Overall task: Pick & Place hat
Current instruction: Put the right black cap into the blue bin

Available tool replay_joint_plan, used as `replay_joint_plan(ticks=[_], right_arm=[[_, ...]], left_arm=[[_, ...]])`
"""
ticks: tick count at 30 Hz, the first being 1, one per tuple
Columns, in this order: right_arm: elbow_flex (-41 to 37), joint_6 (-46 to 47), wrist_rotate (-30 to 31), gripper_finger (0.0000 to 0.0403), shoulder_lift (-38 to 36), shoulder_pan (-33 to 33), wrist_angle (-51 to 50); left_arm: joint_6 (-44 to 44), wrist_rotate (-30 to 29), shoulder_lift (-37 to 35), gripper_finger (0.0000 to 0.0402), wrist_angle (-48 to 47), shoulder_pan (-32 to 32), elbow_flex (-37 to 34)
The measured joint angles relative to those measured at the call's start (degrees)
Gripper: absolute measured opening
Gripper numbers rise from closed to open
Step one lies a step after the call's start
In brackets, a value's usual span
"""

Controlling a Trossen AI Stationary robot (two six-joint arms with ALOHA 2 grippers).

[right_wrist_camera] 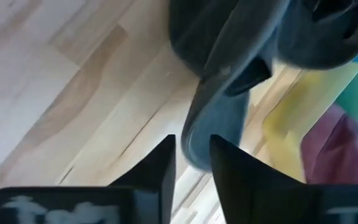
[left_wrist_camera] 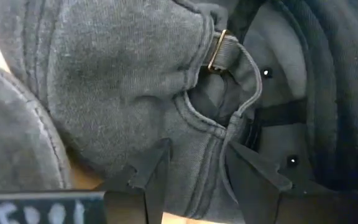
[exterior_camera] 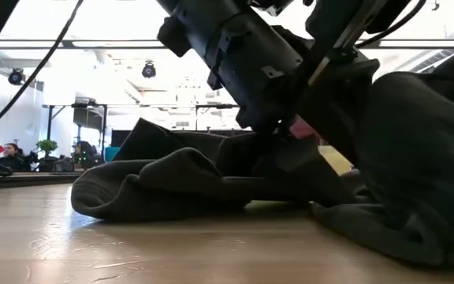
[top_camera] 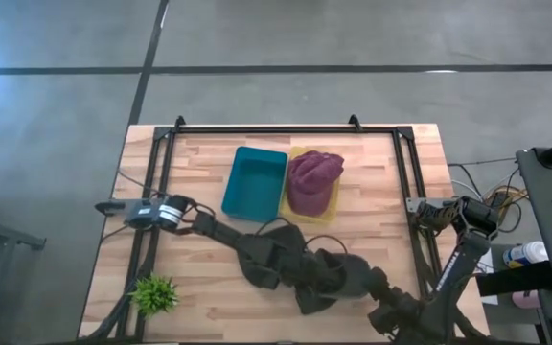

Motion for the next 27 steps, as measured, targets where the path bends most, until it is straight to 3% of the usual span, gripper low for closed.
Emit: replay_joint_plan(ticks=[5, 11, 14, 17, 21, 24, 27], right_arm=[[0.04, 3.24, -4.45, 0.0136, 0.0, 1.53, -5.41], [0.02, 5.33, -4.6, 0.0166, -0.01, 6.15, -11.51], [0.04, 3.87, -2.85, 0.0173, -0.02, 7.4, -10.17], [0.46, 3.68, 2.86, 0.0177, -0.04, 7.47, -8.17], [1.0, 1.78, 10.33, 0.0178, -0.09, 5.98, -5.93], [1.0, 1.58, 11.07, 0.0178, -0.09, 3.64, -1.21], [1.0, 1.58, 10.97, 0.0178, -0.09, 1.35, 4.82]], left_arm=[[-5.4, -5.45, -0.92, 0.0163, -5.11, -2.45, -0.04], [-16.0, -13.27, -5.4, 0.0163, -14.3, -5.06, -0.52], [-18.71, -19.18, -8.45, 0.0163, -13.57, -6.09, -0.62], [-13.88, -22.3, -12.6, 0.0163, -5.37, -6.47, -0.28], [2.44, -23.56, -15.54, 0.0163, 2.05, -6.79, -0.45], [8.51, -26.42, -17.0, 0.0163, -1.03, -6.89, -0.5], [11.49, -24.68, -17.92, 0.0163, -8.52, -6.8, -0.39]])
